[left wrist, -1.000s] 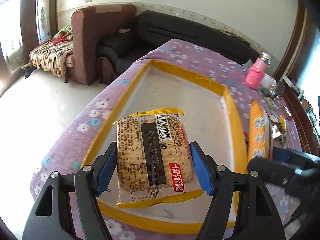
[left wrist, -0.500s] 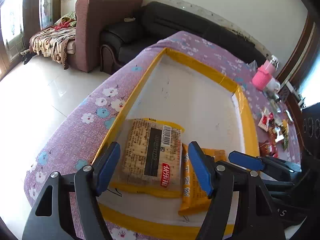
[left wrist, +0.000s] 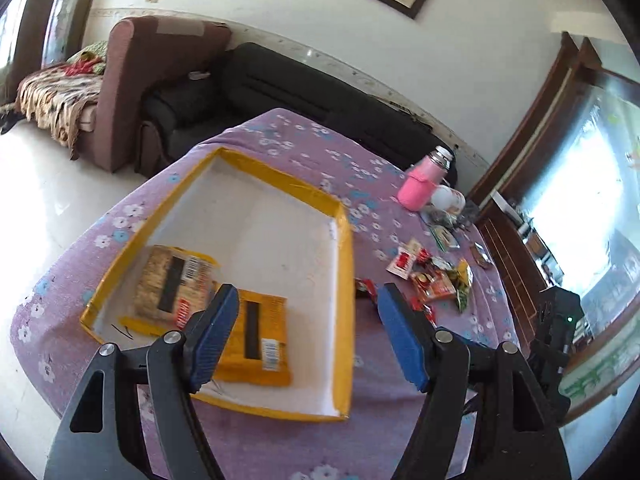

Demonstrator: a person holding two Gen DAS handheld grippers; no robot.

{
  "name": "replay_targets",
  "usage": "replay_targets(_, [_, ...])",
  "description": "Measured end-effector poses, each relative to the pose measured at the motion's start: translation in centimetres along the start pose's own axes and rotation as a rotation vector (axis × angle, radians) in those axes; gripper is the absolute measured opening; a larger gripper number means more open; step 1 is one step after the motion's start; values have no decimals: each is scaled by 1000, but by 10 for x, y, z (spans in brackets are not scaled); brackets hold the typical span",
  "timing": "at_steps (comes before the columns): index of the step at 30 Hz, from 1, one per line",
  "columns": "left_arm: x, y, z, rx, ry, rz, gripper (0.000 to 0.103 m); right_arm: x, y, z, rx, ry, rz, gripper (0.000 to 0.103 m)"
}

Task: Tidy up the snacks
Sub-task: 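Carry both packs into the yellow-rimmed tray and open both grippers, then grasp the red candy with the left gripper while the right grasps the green pea bag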

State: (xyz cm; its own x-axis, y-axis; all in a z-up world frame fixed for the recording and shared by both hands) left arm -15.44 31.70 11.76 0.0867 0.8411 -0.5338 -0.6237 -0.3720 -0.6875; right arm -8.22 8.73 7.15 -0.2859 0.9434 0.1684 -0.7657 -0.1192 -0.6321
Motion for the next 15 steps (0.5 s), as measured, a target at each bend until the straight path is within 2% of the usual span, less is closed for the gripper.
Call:
replay_targets(5, [-36,12,-9,35,19,-57,76,-102,18,25,-3,156,-95,63])
replay_targets(8, [-49,21,-22,61,29,-67,77,-154,19,31,19,190,-168,64])
replay_targets(11, [-63,29,-40,115,48,-86,77,-169,16,32,11,192,-166,64])
replay_targets(15, [-82,35,-51,147,43,-151,77,-166,8,8,27,165,-143,62])
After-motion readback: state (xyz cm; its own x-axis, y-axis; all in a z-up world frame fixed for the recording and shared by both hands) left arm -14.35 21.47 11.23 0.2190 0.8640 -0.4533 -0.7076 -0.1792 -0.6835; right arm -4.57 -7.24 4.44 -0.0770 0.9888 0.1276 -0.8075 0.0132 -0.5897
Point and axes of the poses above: each gripper's, at about its wrist camera, not at the fingertips, and z roughly against the way its jaws point, x to its left, y to its underside, the point moved 1 cm from there along -z, roughly the way its jaws point, and after that the axes turned 12 degrees about y, right-handed, at the moved point
